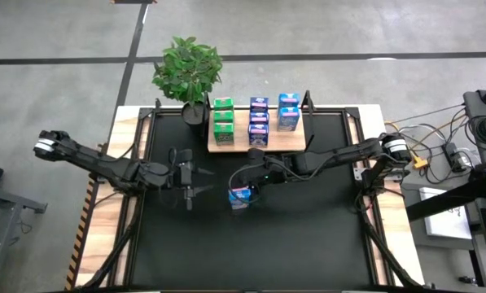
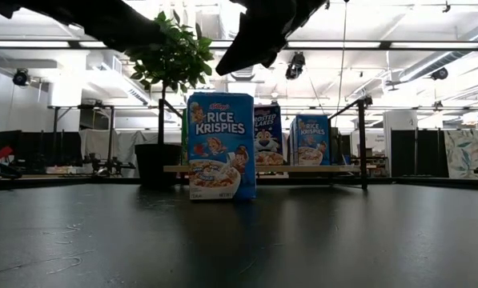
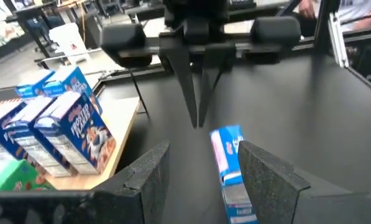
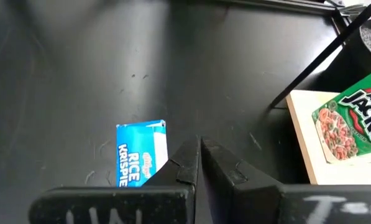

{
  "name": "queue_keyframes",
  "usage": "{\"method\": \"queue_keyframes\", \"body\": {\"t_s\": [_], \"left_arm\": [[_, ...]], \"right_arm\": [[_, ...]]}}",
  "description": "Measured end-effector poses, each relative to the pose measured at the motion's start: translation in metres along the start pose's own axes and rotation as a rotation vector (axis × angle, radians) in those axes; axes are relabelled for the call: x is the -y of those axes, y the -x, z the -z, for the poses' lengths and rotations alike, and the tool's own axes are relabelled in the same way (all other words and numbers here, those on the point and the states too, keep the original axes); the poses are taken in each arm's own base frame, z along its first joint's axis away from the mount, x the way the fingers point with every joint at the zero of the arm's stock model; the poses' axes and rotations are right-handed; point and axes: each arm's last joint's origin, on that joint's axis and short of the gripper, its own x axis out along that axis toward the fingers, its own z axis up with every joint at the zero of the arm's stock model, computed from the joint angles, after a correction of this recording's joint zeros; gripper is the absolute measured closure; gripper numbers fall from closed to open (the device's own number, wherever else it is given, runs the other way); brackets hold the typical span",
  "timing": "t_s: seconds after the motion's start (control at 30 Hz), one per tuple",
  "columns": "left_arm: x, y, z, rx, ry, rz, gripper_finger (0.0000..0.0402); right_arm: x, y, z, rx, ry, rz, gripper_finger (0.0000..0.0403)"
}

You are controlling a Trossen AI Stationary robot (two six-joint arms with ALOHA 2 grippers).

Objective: Stack cereal on shelf
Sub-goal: Put the light blue cereal box aligned with the light blue cereal boxes on the shelf

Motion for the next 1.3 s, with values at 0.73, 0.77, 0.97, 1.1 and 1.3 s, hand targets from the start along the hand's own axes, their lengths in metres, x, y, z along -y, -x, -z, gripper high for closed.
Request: {"method": "queue_keyframes", "body": {"t_s": [0.73, 0.77, 0.97, 1.1, 1.3], "left_arm": [[-0.002, 0.005, -0.004, 0.023, 0.011, 0.000, 0.0230], [-0.002, 0.005, -0.004, 0.024, 0.011, 0.000, 0.0230], [-0.002, 0.006, -0.003, 0.011, 0.006, 0.001, 0.0230], [-0.002, 0.006, -0.003, 0.012, 0.006, 0.001, 0.0230], [-0.002, 0.006, -0.003, 0.012, -0.011, 0.001, 0.0230]], "right_arm": [[-0.004, 0.000, -0.006, 0.070, 0.042, 0.003, 0.0206], [-0.004, 0.000, -0.005, 0.069, 0.042, 0.003, 0.0199], [-0.010, -0.004, 0.005, 0.041, 0.040, -0.031, 0.0163], [-0.023, -0.002, 0.006, 0.031, 0.048, -0.117, 0.0144], [-0.026, -0.004, 0.014, -0.002, 0.053, -0.072, 0.0137]]}}
